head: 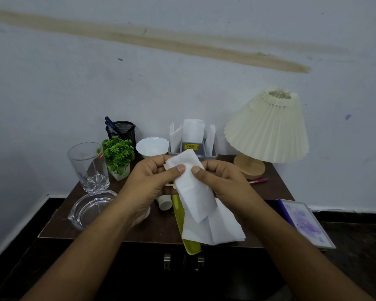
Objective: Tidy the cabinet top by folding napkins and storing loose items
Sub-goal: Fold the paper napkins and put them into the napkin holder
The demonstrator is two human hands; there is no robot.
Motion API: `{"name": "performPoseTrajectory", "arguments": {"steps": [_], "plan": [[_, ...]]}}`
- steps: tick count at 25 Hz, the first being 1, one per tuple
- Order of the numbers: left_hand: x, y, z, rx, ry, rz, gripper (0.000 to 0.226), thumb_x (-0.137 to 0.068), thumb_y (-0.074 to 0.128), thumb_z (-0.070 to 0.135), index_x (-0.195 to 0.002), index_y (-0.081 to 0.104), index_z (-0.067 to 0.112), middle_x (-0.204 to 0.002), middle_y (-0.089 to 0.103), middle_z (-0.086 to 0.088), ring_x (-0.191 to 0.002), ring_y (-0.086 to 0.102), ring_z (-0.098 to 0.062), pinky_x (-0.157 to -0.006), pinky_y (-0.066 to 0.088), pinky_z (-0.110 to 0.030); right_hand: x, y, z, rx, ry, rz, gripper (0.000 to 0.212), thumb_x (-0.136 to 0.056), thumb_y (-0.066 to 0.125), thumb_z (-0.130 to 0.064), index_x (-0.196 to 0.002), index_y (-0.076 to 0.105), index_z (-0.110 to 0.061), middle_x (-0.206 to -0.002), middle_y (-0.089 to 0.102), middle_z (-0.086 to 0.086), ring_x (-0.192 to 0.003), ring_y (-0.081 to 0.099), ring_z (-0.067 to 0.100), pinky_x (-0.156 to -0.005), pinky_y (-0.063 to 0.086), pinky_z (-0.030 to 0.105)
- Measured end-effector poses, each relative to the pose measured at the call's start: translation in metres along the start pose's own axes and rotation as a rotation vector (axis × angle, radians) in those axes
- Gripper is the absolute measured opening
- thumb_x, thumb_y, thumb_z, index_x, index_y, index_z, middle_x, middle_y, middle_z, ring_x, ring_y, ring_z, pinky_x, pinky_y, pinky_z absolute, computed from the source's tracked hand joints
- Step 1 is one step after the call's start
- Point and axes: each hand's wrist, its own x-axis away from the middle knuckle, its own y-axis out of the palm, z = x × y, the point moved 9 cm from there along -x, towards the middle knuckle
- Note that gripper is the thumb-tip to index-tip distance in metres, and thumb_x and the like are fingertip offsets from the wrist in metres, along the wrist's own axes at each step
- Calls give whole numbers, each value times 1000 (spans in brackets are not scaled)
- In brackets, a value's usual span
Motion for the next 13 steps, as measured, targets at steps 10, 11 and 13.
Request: {"name": "performPoseTrajectory", "arguments": {"steps": [10,11,13], "plan": [[0,-8,5,-40,-4,62,17,-87,71,17,-97,76,4,-85,76,-11,-75,69,-20,-60,54,-27,1,10,-1,102,-38,-113,23,-97,65,-27,-102,71,-5,-99,77,5,-94,74,24,-89,58,44],[-1,-15,6,-13,0,100,16,-88,70,18,-95,75,4,-84,74,-10,-76,66,-19,-64,53,-29,1,7,-1,96,-37,-111,22,-98,65,-26,-101,72,-5,-98,78,7,-95,74,25,-89,58,44],[-3,-29,11,33,14,168,13,-88,70,20,-91,76,10,-86,72,-8,-80,63,-18,-71,50,-33,0,3,-1,95,-38,-100,21,-98,64,-23,-101,72,-4,-98,78,6,-94,75,24,-88,60,45]]}}
